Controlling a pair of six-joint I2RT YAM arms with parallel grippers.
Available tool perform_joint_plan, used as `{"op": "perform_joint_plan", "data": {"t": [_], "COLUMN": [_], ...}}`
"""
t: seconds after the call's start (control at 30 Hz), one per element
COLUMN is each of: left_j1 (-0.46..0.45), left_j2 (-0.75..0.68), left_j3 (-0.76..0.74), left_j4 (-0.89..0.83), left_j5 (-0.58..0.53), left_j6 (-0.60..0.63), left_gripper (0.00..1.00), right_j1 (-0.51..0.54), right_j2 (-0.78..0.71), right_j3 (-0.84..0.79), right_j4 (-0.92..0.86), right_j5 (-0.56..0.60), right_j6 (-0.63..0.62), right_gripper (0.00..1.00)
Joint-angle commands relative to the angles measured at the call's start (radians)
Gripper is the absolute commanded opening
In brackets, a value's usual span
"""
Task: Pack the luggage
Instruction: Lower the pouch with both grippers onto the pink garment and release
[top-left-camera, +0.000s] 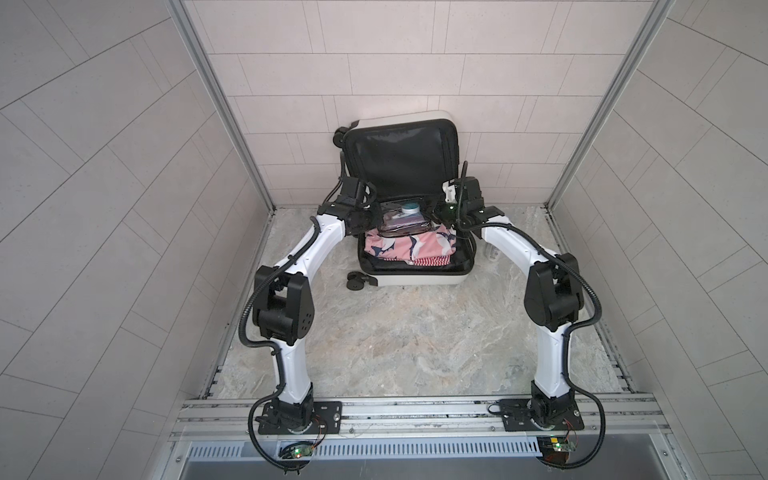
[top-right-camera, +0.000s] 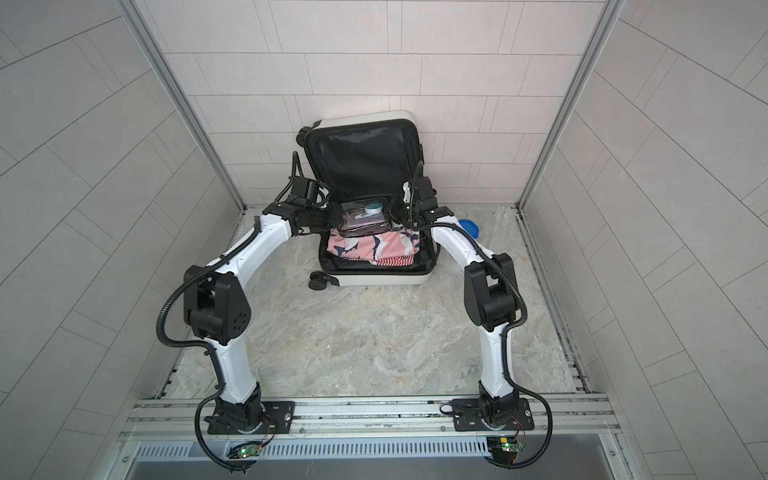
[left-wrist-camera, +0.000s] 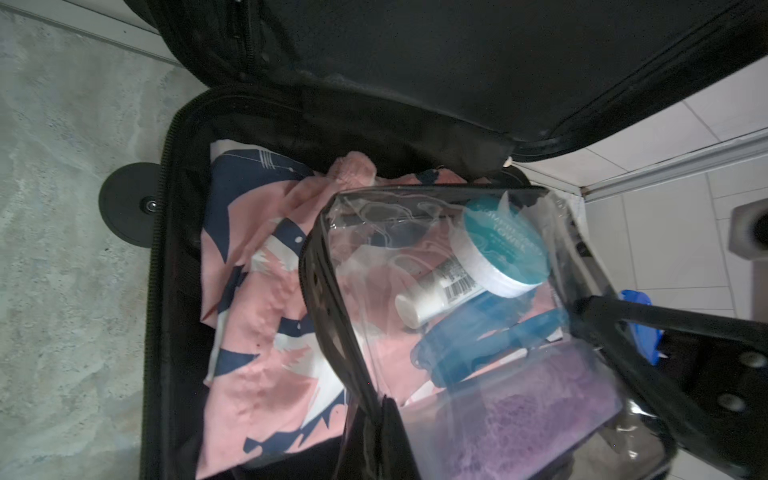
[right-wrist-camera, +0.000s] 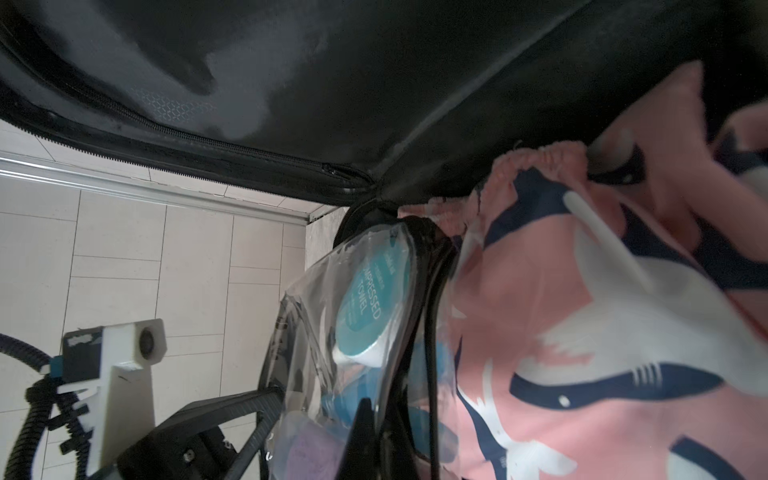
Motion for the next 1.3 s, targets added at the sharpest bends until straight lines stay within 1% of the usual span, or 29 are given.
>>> {"op": "perform_joint_plan", "data": {"t": [0.0,0.17,0.23,0.3,0.57,0.77,0.83,0.97,1.0,1.07,1.1,1.17,1.23,1.27], "left_j1": [0.028,0.060,0.072,0.084,0.093,0.094,0.094,0.093,0.093,0.092,0.093,0.093,0.093,0.093], "left_j2": [0.053,0.127,0.151,0.172,0.236,0.240,0.242,0.224,0.214,0.186,0.170,0.141,0.110,0.093], "left_j3": [0.057,0.081,0.087,0.093,0.122,0.108,0.111,0.115,0.115,0.111,0.108,0.109,0.113,0.111], "left_j4": [0.048,0.048,0.046,0.044,0.022,0.012,0.002,-0.008,-0.010,-0.010,-0.010,-0.011,-0.017,-0.017], "left_j5": [-0.010,-0.007,-0.009,-0.013,-0.006,-0.008,-0.007,-0.011,-0.017,-0.031,-0.038,-0.048,-0.056,-0.059], "left_j6": [0.033,0.043,0.043,0.043,0.047,0.048,0.050,0.046,0.046,0.045,0.045,0.046,0.045,0.045], "left_gripper": [0.00,0.00,0.00,0.00,0.00,0.00,0.04,0.28,0.36,0.49,0.53,0.57,0.59,0.59], "right_j1": [0.051,0.077,0.081,0.084,0.082,0.073,0.073,0.074,0.074,0.073,0.074,0.073,0.072,0.072], "right_j2": [0.059,0.186,0.224,0.253,0.251,0.251,0.245,0.208,0.193,0.165,0.151,0.126,0.105,0.092], "right_j3": [0.117,0.245,0.272,0.285,0.178,0.161,0.165,0.167,0.166,0.166,0.166,0.169,0.174,0.175], "right_j4": [-0.072,-0.136,-0.146,-0.151,-0.142,-0.157,-0.166,-0.177,-0.186,-0.203,-0.215,-0.244,-0.276,-0.289], "right_j5": [-0.050,-0.024,-0.017,-0.018,0.050,0.075,0.074,0.069,0.074,0.082,0.091,0.109,0.127,0.132], "right_j6": [-0.047,-0.066,-0.067,-0.094,-0.116,-0.135,-0.142,-0.157,-0.164,-0.183,-0.196,-0.216,-0.234,-0.247], "right_gripper": [0.00,0.00,0.00,0.00,0.00,0.00,0.00,0.01,0.09,0.25,0.35,0.49,0.56,0.58]}}
